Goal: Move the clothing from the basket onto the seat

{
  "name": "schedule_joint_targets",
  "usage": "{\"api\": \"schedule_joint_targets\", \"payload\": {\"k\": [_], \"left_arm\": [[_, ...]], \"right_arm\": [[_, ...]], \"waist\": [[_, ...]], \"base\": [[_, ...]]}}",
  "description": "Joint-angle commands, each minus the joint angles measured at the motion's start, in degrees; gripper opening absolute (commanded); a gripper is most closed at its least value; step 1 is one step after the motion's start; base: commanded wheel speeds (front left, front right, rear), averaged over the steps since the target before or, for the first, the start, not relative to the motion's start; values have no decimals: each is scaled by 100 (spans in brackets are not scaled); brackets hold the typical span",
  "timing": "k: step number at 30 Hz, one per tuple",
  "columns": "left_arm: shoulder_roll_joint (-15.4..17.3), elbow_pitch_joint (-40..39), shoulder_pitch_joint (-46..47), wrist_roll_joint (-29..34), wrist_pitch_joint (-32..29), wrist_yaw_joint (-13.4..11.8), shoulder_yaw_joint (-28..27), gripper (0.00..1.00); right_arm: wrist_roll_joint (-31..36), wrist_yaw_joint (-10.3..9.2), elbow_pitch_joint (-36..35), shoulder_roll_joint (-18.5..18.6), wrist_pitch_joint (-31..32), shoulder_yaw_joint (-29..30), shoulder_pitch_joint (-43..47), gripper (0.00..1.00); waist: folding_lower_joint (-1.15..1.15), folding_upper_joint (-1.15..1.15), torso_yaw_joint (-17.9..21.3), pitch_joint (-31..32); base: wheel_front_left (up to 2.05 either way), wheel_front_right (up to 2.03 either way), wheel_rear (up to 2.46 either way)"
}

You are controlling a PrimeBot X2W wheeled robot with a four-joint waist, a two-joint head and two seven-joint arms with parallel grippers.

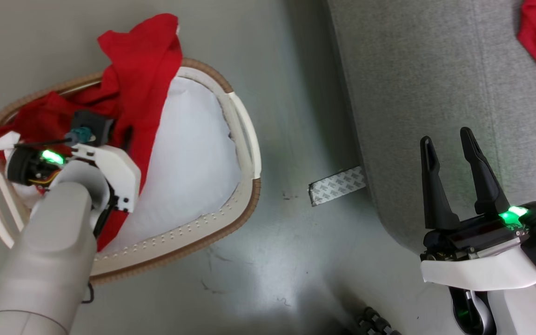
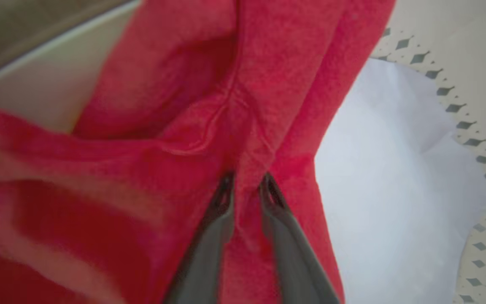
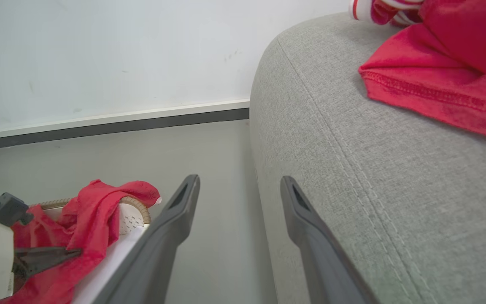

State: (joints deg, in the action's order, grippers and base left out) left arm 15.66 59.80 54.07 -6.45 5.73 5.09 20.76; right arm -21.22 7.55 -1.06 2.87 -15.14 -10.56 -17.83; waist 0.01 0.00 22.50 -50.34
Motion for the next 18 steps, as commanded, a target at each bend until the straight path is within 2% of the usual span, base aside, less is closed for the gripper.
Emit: {"api": "schedule_joint_targets", "payload": {"k": [1, 9, 18], "left_arm": [[40, 86, 58, 40, 96, 24, 5, 0], [-337, 335, -104, -343, 687, 127, -64, 0], [-756, -87, -996, -797, 943, 202, -206, 0]], "right_arm": [[6, -13, -13, 3, -1, 18, -20, 100], [95, -13, 170, 7, -1, 114, 46, 100], [316, -13, 634, 10, -1, 253, 464, 100]], "waist": [[-1, 0, -37, 15], [-1, 0, -362, 614], [-1, 0, -982, 2273]], "base": [[0, 0, 0], [0, 0, 0], [0, 0, 0]]}}
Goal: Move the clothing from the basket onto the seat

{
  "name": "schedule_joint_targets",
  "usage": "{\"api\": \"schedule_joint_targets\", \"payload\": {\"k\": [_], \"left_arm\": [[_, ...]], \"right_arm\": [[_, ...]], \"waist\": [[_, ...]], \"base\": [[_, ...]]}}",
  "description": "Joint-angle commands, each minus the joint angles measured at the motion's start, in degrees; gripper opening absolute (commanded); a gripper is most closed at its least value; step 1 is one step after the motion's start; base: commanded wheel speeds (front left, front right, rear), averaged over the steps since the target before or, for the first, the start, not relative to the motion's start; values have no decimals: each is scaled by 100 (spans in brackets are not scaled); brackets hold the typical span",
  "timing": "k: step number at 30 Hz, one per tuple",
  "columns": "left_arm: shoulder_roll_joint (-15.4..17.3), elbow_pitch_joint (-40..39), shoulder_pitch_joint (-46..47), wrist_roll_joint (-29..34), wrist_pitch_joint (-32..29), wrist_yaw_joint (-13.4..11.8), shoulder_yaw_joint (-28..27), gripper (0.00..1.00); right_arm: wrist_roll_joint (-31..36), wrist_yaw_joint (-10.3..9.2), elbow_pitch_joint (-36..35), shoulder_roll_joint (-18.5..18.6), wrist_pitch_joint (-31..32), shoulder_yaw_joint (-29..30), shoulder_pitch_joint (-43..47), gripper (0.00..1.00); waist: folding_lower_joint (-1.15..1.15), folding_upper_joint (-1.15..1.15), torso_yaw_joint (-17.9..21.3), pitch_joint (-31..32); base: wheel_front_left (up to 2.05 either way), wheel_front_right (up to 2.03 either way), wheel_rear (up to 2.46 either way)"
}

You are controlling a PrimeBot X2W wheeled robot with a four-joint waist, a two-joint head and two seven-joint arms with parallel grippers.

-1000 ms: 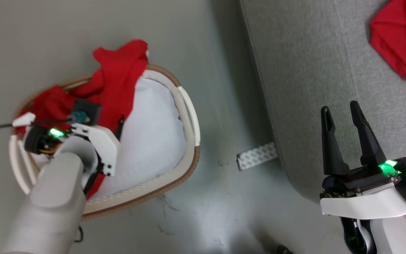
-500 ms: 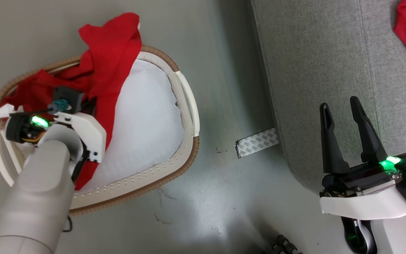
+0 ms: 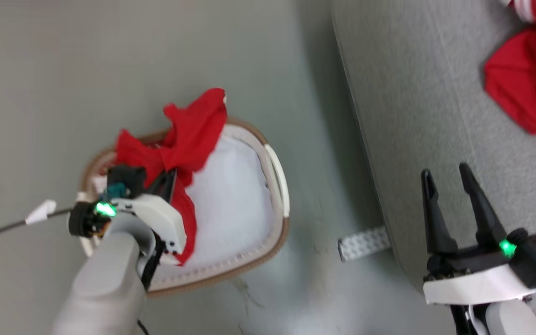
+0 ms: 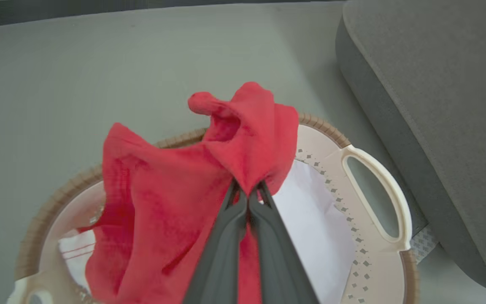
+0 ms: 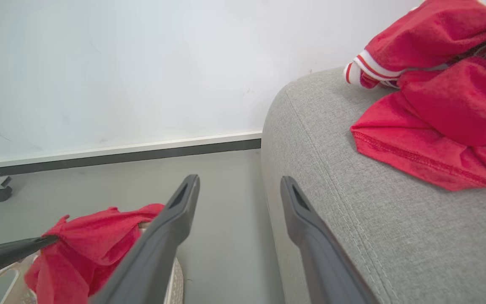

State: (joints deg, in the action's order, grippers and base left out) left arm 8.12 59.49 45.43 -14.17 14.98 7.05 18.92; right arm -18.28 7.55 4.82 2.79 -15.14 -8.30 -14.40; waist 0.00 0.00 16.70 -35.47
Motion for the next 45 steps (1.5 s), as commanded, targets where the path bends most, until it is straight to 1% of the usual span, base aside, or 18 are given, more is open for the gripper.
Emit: {"api": "schedule_joint_targets", "payload": {"k": [1, 7, 8, 15, 17, 23, 29, 34, 40, 45], "left_arm": [[-13, -194, -241, -72, 18, 11, -55, 0], [-13, -1041, -959, -262, 20, -68, -294, 0], [-13, -1041, -959, -262, 20, -68, -294, 0], [-117, -1838, -1364, -360, -26, -135, -303, 0], [-120, -2130, -1441, -376, -88, -153, -295, 0], [-33, -3260, -1727, -498, -474, -324, -354, 0], [31, -4554, -2031, -584, -1023, -505, -317, 0], [57, -5368, -2213, -653, -1441, -599, -254, 0], [100, -5987, -2350, -649, -1722, -711, -219, 0], [99, -6208, -2464, -622, -1808, -802, -169, 0]], "right_arm": [[27, -13, 101, 17, -1, 26, 180, 100], [-2, -13, 379, 19, -1, -13, 601, 100], [-2, -13, 379, 19, -1, -13, 601, 100], [-29, -13, 592, 18, -1, -67, 1089, 100], [-41, -13, 633, 17, -1, -85, 1191, 100], [-93, -13, 649, 18, 0, -121, 1430, 100], [-76, -13, 582, 17, -1, -76, 1646, 100], [35, -13, 432, 17, -1, -53, 1741, 100], [243, -13, 162, 16, -1, -231, 1729, 100], [414, -13, -89, 17, -1, -696, 1508, 100]], "waist": [[0, 0, -457, 988], [0, 0, -709, 2025], [0, 0, -709, 2025], [0, 0, -937, 2861], [0, 0, -968, 3062], [0, 0, -978, 3509], [0, 0, -1059, 3724], [0, 0, -1132, 3841], [0, 0, -1162, 3842], [0, 0, -1151, 3789]], "base": [[0, 0, 0], [0, 0, 0], [0, 0, 0], [0, 0, 0], [0, 0, 0], [0, 0, 0], [0, 0, 0], [0, 0, 0], [0, 0, 0], [0, 0, 0]]}}
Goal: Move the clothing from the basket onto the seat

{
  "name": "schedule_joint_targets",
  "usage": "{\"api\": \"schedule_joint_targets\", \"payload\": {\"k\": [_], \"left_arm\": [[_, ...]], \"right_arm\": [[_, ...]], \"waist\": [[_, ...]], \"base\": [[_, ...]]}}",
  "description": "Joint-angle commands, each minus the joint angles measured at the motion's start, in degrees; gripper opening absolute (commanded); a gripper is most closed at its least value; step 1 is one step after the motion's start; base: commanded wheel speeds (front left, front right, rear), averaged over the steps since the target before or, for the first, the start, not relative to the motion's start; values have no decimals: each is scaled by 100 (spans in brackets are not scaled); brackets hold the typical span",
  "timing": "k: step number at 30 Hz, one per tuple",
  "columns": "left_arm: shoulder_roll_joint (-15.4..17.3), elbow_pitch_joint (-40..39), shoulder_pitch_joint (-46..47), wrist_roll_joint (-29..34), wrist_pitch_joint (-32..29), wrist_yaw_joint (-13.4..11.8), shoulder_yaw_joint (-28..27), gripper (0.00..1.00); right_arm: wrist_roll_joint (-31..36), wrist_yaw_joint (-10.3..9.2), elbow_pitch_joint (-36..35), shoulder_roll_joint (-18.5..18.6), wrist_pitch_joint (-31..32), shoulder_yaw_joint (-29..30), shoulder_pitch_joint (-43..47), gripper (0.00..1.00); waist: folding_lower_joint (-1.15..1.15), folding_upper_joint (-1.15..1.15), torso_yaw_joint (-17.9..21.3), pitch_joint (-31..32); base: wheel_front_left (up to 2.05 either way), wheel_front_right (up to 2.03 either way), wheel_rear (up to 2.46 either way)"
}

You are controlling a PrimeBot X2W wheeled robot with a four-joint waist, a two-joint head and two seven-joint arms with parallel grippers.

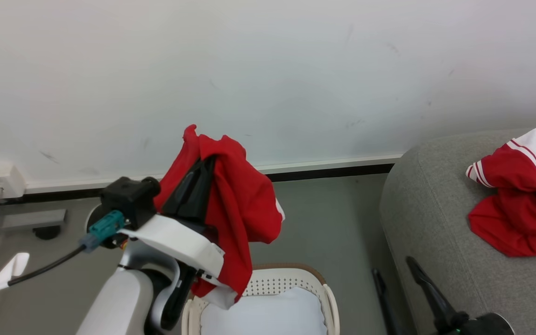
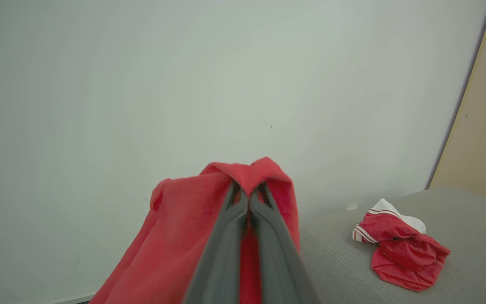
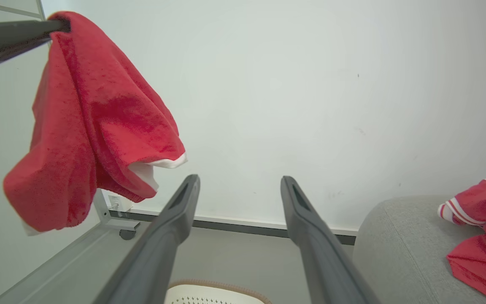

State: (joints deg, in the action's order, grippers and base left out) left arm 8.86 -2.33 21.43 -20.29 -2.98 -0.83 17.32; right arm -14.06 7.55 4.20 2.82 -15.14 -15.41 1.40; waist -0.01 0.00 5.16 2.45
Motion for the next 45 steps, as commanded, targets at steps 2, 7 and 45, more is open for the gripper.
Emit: {"api": "schedule_joint_targets", "payload": {"k": [2, 7, 45], "left_arm": [[6, -48, -95, -11, -28, -30, 28, 0], [-67, -44, -135, 58, -2, -51, 164, 0], [-521, -362, -132, -113, -255, 54, 1612, 0]], "right_arm": [[100, -13, -89, 13, 0, -187, -176, 100], [375, -13, -231, 15, -1, -688, -561, 100], [157, -13, 1695, 15, 1, -1536, -2289, 0]], "waist": [[1, 0, 14, -17], [1, 0, 31, -45], [1, 0, -527, -46]], "base": [[0, 0, 0], [0, 0, 0], [0, 0, 0]]}}
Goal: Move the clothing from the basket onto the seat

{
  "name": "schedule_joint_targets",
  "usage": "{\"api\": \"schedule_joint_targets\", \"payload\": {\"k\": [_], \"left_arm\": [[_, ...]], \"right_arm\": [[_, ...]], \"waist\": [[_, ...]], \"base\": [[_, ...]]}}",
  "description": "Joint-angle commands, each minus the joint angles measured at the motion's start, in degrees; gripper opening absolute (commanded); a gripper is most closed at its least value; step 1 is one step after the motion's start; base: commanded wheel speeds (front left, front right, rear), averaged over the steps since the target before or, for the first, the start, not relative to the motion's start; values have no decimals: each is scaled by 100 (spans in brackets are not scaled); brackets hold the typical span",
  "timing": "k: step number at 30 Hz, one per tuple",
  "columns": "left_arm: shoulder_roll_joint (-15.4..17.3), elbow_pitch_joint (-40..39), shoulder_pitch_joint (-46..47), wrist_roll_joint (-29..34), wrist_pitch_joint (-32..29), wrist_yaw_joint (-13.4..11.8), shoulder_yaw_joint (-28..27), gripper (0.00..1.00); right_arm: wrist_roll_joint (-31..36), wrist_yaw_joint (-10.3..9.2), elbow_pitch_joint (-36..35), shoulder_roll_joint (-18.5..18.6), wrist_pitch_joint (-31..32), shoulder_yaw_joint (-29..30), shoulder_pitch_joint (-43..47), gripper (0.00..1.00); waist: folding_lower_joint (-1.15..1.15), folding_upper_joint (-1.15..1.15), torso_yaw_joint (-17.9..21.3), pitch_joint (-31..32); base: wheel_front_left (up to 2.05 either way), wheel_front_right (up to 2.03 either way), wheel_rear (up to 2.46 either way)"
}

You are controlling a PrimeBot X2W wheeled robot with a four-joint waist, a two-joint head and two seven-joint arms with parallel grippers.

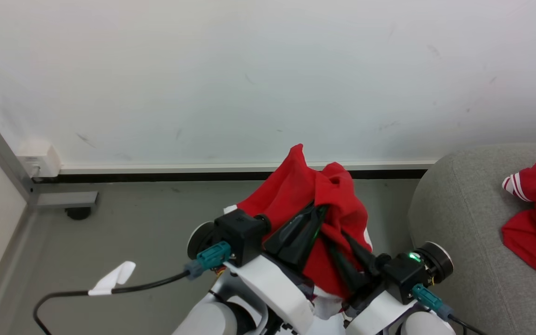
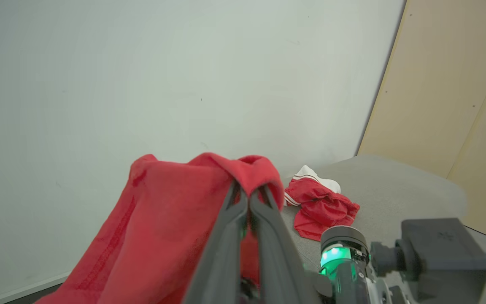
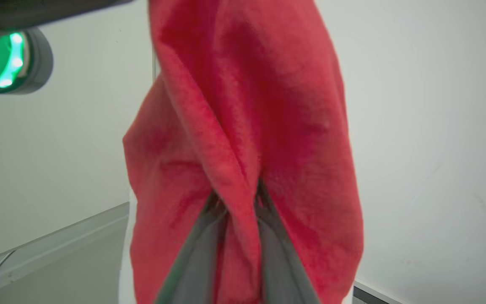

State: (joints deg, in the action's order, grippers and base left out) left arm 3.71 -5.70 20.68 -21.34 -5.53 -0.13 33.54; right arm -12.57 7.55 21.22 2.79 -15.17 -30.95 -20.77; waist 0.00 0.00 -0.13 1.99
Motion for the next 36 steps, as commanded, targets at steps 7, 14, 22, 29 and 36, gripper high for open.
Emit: {"api": "schedule_joint_targets", "payload": {"k": [7, 14, 22, 29, 36], "left_arm": [[97, -6, -105, -48, 30, -82, -95, 8], [217, 150, -182, -54, 121, -75, -119, 100], [437, 299, -388, 7, 212, -48, -85, 100], [575, 470, -525, -22, 307, -63, -116, 100], [560, 510, -577, -85, 424, -83, -120, 100]], "right_arm": [[-142, -13, 17, 18, 4, 28, -126, 0], [-105, -13, -34, 18, 3, 159, -58, 0], [119, -13, 52, 18, 3, 602, 67, 0], [330, -13, -38, 18, 2, 942, 148, 0], [519, -13, -141, 18, 2, 1146, 303, 0]], "waist": [[0, 0, 30, -3], [0, 0, 57, -18], [0, 0, 120, -15], [0, 0, 385, -51], [0, 0, 948, -113]], "base": [[0, 0, 0], [0, 0, 0], [0, 0, 0], [0, 0, 0], [0, 0, 0]]}}
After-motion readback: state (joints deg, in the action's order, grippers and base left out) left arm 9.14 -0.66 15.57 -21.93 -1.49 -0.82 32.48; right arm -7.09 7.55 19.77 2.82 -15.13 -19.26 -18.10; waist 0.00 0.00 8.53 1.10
